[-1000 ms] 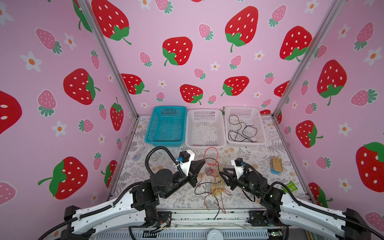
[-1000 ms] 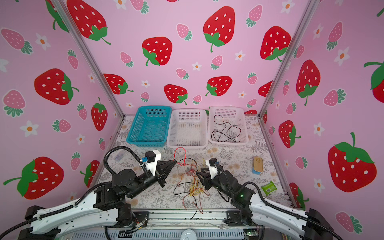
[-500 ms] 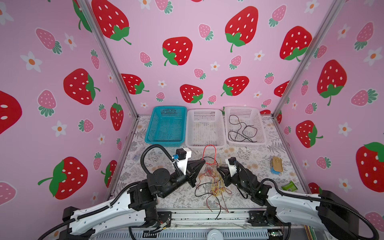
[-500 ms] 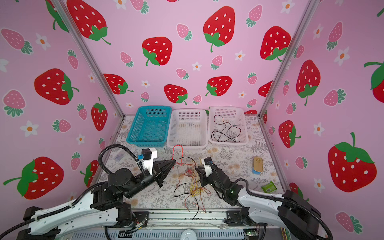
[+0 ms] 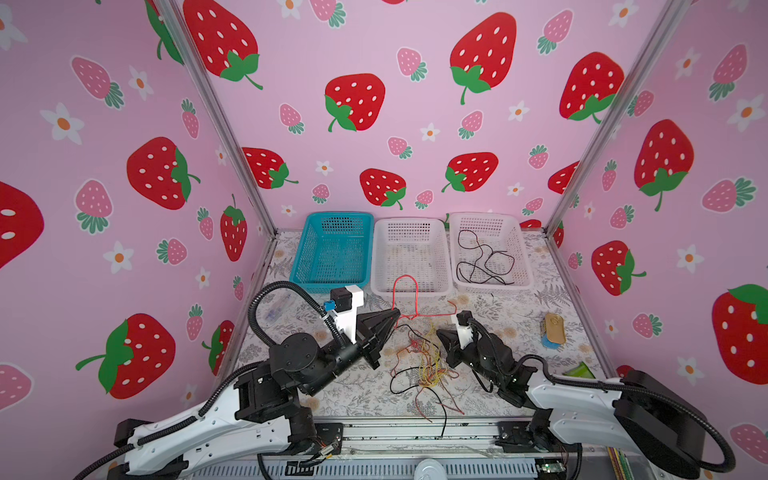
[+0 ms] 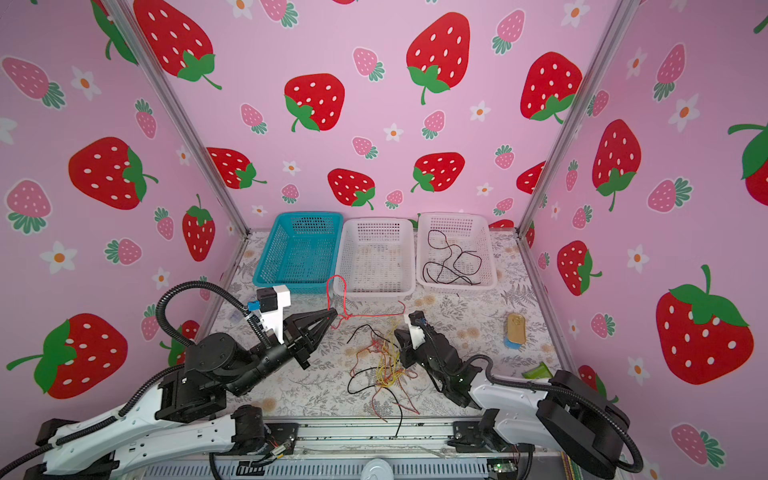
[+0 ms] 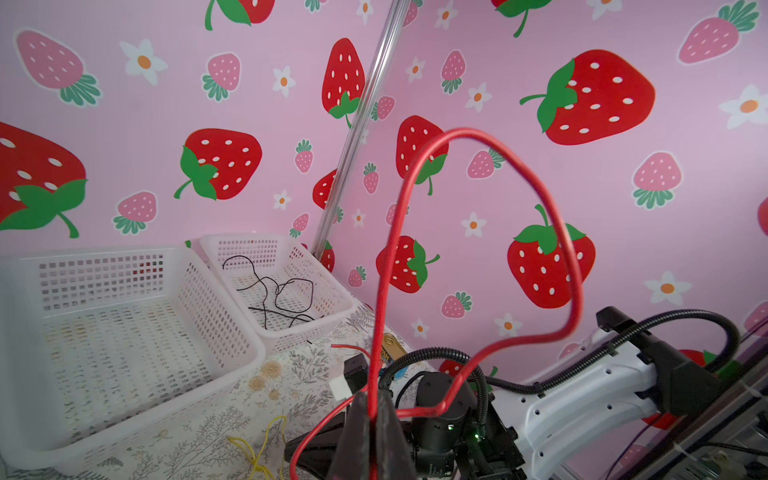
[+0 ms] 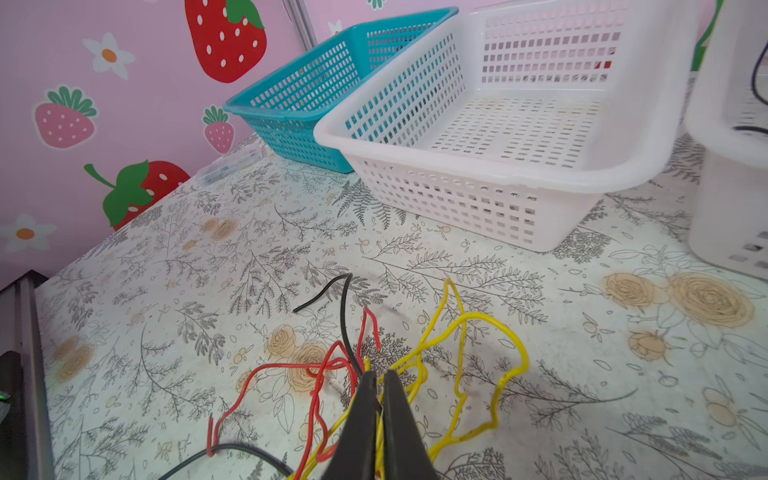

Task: Untangle the cables

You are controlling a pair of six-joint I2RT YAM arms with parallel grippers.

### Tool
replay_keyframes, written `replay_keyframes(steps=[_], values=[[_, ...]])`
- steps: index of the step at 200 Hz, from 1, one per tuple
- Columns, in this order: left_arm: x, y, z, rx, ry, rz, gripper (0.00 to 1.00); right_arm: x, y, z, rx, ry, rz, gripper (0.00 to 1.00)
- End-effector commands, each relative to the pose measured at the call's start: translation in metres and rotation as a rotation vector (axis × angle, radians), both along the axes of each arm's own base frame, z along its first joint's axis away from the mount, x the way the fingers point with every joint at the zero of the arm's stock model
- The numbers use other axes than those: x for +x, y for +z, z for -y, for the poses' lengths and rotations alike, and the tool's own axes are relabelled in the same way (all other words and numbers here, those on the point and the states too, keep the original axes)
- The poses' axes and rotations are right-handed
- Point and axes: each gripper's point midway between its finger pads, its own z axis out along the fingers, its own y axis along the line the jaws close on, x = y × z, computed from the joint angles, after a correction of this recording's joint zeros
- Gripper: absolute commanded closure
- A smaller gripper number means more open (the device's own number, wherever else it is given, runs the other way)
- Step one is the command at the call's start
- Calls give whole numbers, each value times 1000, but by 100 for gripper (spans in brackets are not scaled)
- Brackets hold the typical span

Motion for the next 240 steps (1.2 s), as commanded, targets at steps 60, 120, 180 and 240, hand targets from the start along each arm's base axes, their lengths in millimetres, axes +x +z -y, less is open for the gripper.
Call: replay_keyframes(steps=[60, 120, 180, 240], values=[[103, 2, -16, 274, 171, -55, 100, 22, 42, 86, 112, -309, 141, 34], [201, -40, 1, 348, 228, -181, 100, 18, 35, 89, 143, -305, 155, 2], [277, -132, 13, 506, 284, -321, 100, 20, 37, 99, 158, -359, 172, 1], [306, -195, 27, 554, 242, -462, 78, 23, 33, 96, 140, -354, 174, 1]])
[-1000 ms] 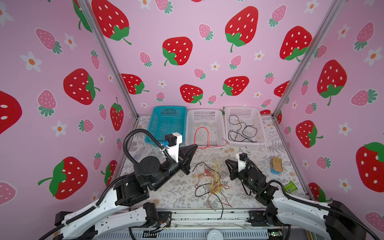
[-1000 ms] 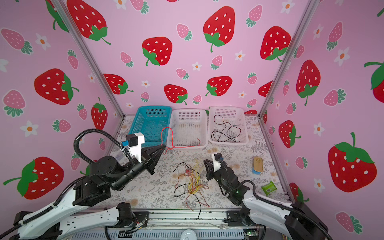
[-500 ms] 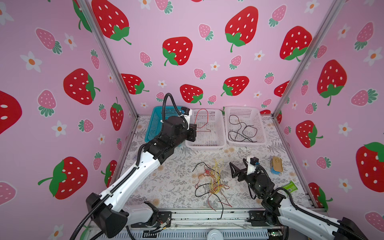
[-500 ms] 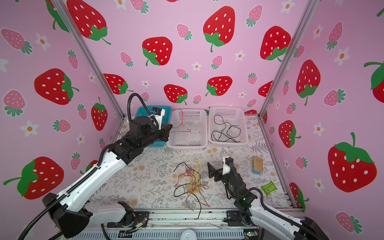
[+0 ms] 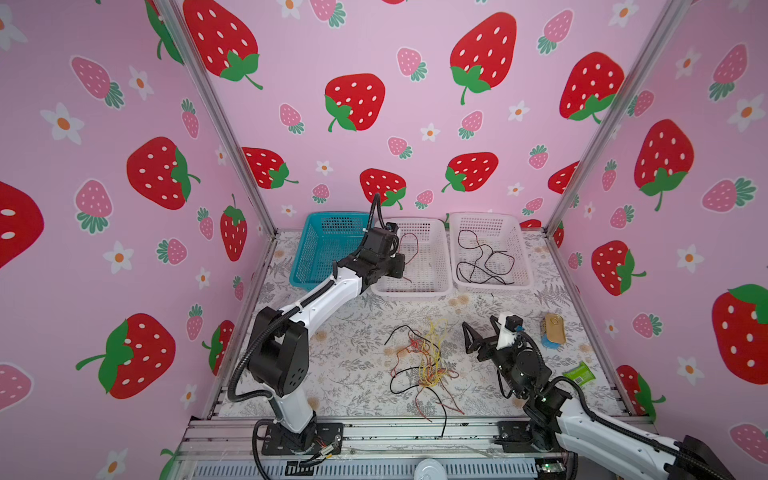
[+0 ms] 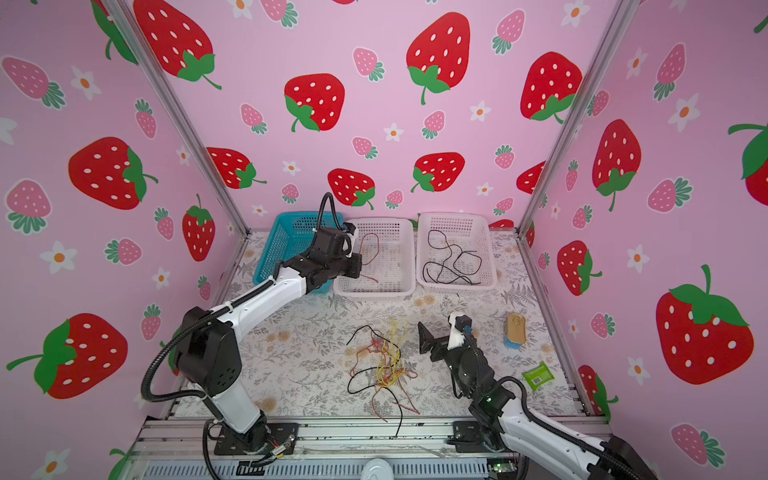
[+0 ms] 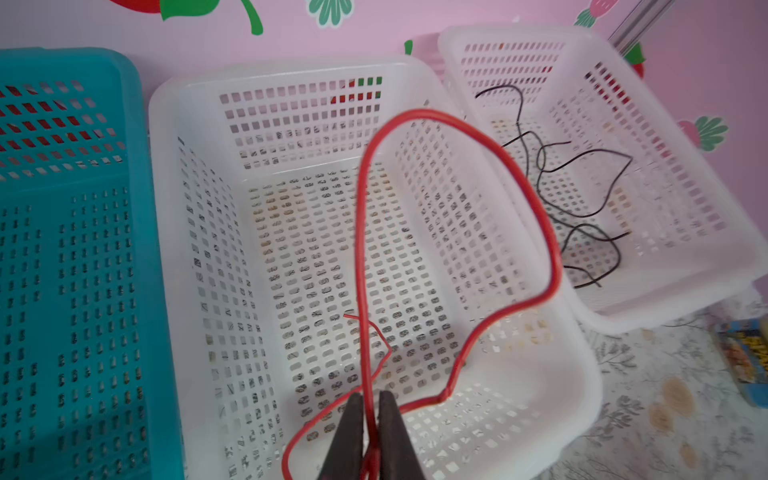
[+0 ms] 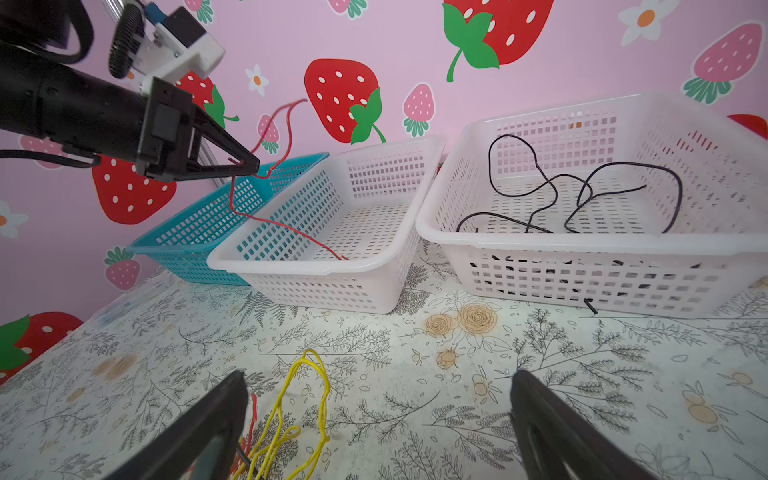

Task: Untangle the cables
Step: 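Carry the red wire with the left gripper into the middle white basket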

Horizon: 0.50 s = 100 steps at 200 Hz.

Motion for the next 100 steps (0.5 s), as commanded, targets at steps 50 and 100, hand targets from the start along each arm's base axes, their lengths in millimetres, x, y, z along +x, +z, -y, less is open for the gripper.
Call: replay_keyframes(steps=[50, 100], values=[[16, 11, 24, -2, -63, -37, 68, 5, 2, -5, -13, 1, 8, 1], [12, 36, 15, 57, -69, -23, 60, 3, 1, -12, -20, 36, 4, 1]])
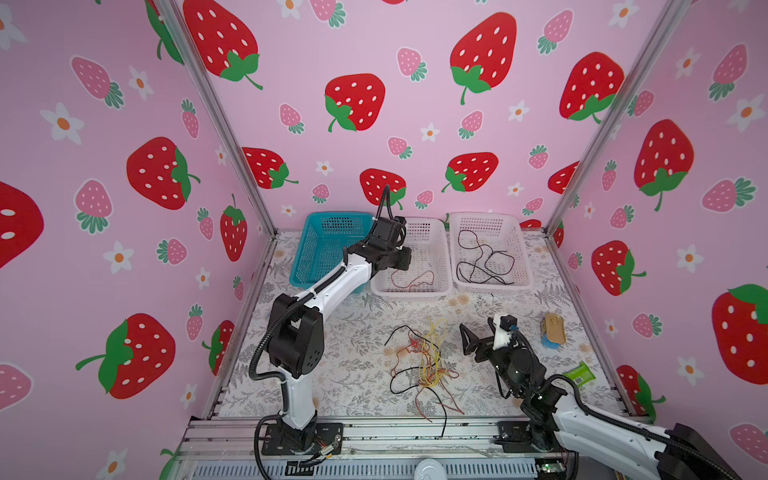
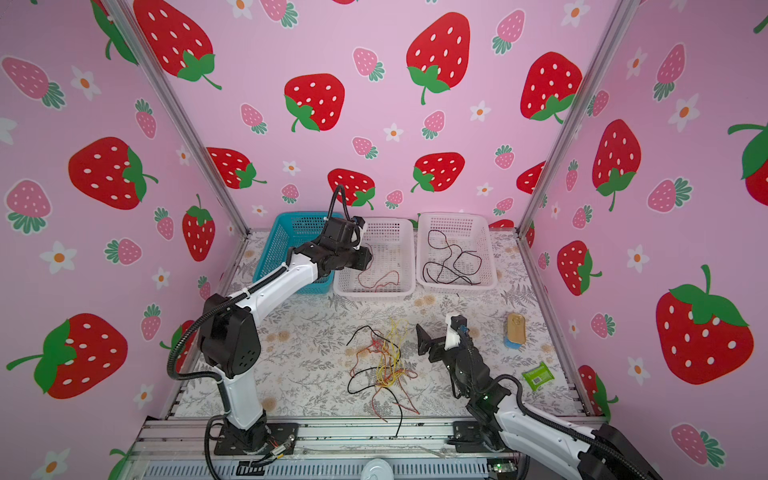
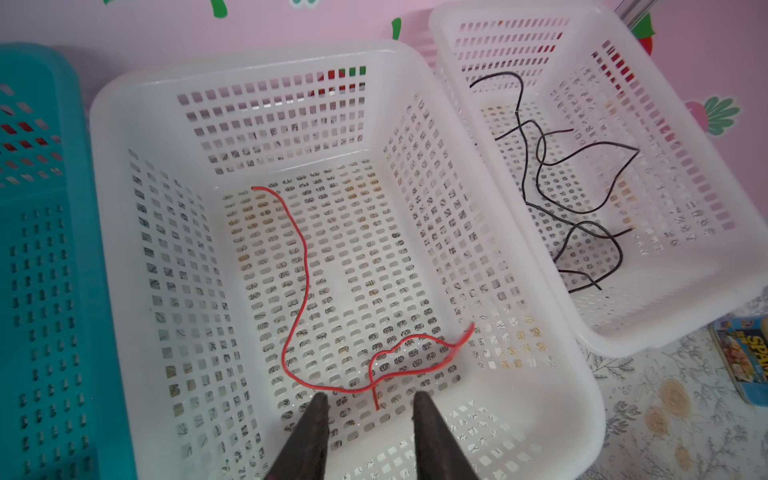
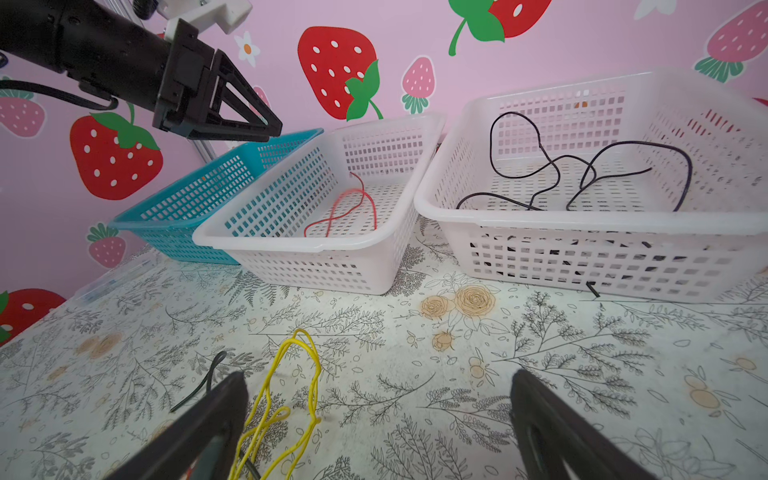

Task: Untangle the cables
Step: 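Carry the red wire with the left gripper into the middle white basket, then release the red wire and withdraw the left gripper while the right gripper reaches the tangle, then lower the left gripper into the tangle and grasp a black wire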

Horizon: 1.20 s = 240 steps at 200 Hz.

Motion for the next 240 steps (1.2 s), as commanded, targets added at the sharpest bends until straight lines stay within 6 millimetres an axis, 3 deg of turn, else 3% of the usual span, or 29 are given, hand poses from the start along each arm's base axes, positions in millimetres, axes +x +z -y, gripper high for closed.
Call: replay_keyframes(steps=[1, 37, 70, 113, 158, 189, 217, 240], values=[[-6, 26, -4, 34, -13, 18, 60, 2, 15, -7, 22, 25, 35, 1], [-30, 58, -15, -52, 31, 35, 56, 0, 6, -31, -42, 130, -26, 1], [-74, 61, -25, -164, 71, -33, 54, -1, -15, -59, -136, 248, -137, 3], [-142, 28, -24, -250, 84, -164, 51, 4, -33, -64, -194, 240, -228, 6], [-206, -28, 3, -305, 66, -355, 51, 16, -48, -51, -254, 133, -272, 6], [-221, -49, 15, -342, 82, -424, 51, 19, -51, -56, -262, 145, -275, 10], [-223, -66, 22, -330, 85, -451, 51, 23, -53, -58, -264, 135, -254, 22], [-225, -86, 30, -313, 85, -500, 52, 26, -55, -58, -259, 125, -238, 24]])
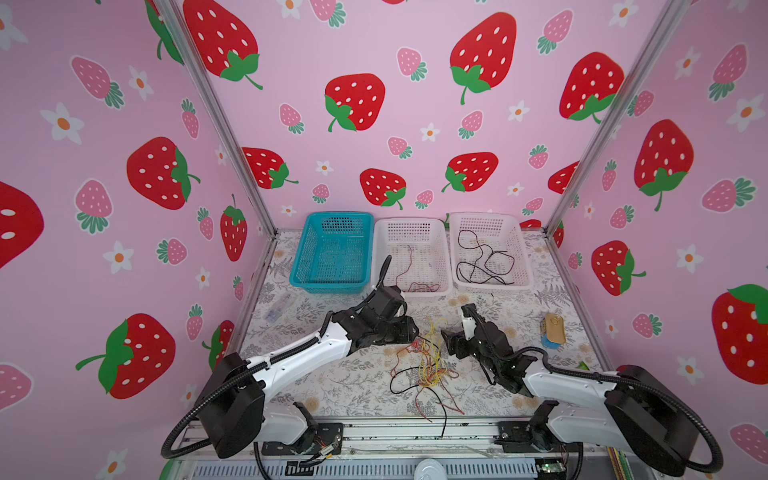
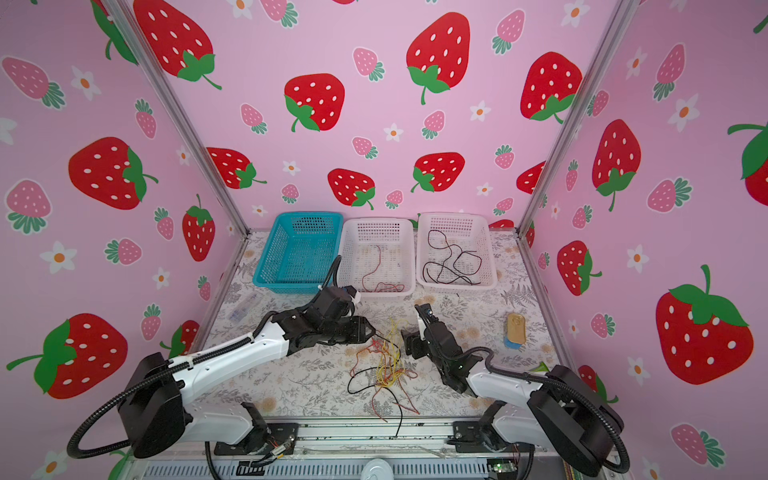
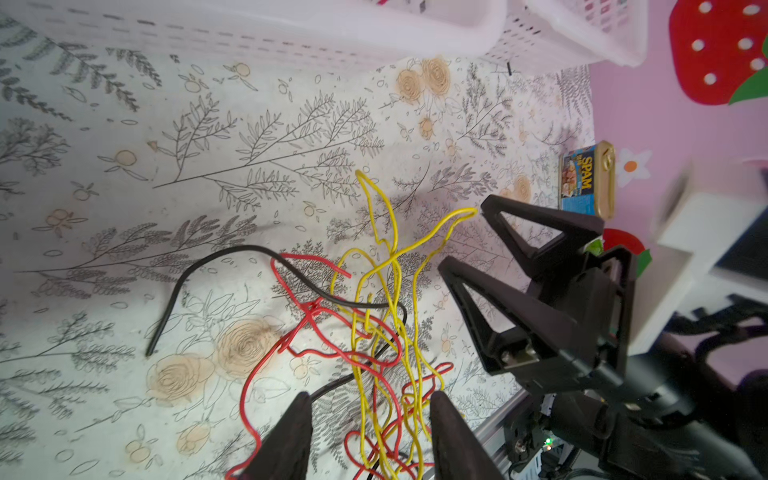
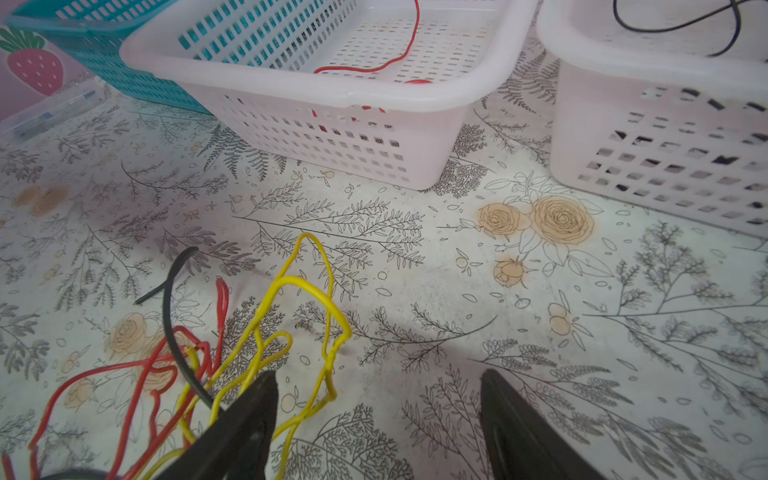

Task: Untangle the cables
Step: 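Lower the left gripper into the tangle and grasp a black wire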

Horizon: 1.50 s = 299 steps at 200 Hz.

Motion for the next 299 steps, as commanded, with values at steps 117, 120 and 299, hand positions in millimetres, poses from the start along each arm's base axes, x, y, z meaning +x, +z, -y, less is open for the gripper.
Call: replay_keyframes(steps=[117, 120, 299], values=[[27, -62, 8, 132, 73, -43, 53, -1, 15, -18, 98, 80, 63, 51], [29, -61, 9, 128, 76, -38, 54, -1, 15, -18, 97, 82, 61, 51], [43, -60, 32, -27, 203, -39, 55, -4, 19, -19, 114, 93, 67, 51]])
